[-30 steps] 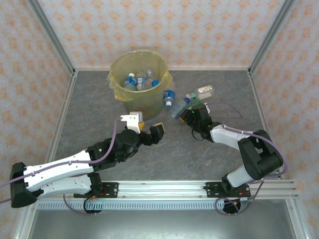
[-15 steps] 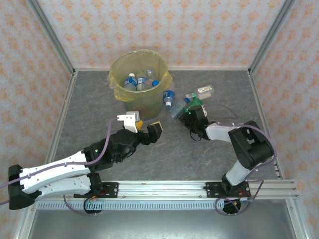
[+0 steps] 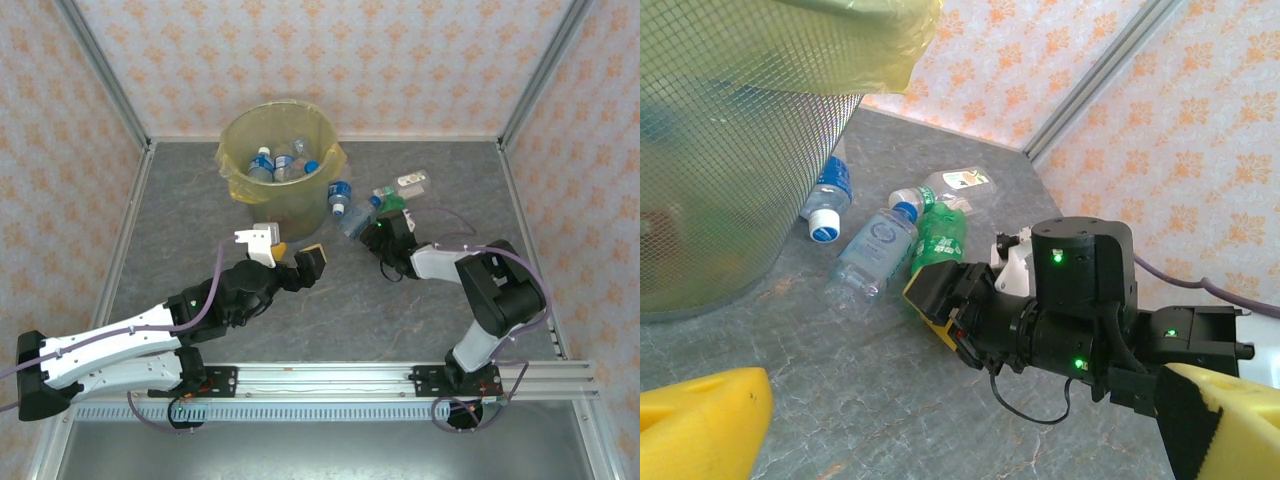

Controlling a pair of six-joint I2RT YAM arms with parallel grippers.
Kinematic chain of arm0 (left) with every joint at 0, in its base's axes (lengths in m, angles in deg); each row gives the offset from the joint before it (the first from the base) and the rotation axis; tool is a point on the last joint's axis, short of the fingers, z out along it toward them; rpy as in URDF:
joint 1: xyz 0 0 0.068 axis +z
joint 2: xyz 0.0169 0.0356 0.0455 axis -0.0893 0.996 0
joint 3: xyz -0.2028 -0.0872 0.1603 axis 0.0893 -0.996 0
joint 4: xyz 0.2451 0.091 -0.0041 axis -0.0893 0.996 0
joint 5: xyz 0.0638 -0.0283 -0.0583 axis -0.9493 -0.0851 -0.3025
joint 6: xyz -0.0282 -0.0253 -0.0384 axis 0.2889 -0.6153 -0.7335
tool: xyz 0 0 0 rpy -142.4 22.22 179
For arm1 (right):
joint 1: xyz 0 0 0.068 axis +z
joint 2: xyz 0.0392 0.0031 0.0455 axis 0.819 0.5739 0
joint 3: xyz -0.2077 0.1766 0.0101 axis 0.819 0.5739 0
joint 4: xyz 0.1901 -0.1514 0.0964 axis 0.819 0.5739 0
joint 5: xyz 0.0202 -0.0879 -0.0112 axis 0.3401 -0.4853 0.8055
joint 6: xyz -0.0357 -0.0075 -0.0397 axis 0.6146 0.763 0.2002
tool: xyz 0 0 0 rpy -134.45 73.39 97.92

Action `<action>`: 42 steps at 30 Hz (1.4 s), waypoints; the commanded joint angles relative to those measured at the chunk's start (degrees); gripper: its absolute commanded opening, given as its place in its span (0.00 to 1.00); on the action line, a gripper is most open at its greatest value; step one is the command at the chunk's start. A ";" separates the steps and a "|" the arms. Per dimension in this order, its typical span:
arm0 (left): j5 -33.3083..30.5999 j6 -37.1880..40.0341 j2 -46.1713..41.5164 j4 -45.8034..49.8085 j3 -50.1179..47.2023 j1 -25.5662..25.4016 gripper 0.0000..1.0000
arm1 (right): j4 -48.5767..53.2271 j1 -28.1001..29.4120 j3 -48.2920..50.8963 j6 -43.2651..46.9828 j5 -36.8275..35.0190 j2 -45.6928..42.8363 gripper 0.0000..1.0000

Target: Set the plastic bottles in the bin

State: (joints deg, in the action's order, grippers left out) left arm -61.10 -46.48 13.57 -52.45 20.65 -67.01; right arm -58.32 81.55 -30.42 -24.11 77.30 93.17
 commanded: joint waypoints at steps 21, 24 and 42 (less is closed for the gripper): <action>-1.11 0.88 -0.33 0.26 0.76 -0.36 0.99 | 2.39 -0.89 -3.33 3.62 -4.29 2.23 0.45; -1.05 0.88 -0.33 0.54 0.91 -0.35 0.99 | 2.30 -0.89 -3.24 3.63 -4.41 2.27 0.40; -3.31 0.27 -1.11 -0.31 0.32 -0.37 0.99 | 7.26 -0.85 0.14 7.67 -9.23 -12.87 0.25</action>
State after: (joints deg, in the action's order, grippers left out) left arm -61.86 -46.46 13.57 -52.42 20.65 -67.01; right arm -53.42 81.00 -31.21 -18.84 71.40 84.23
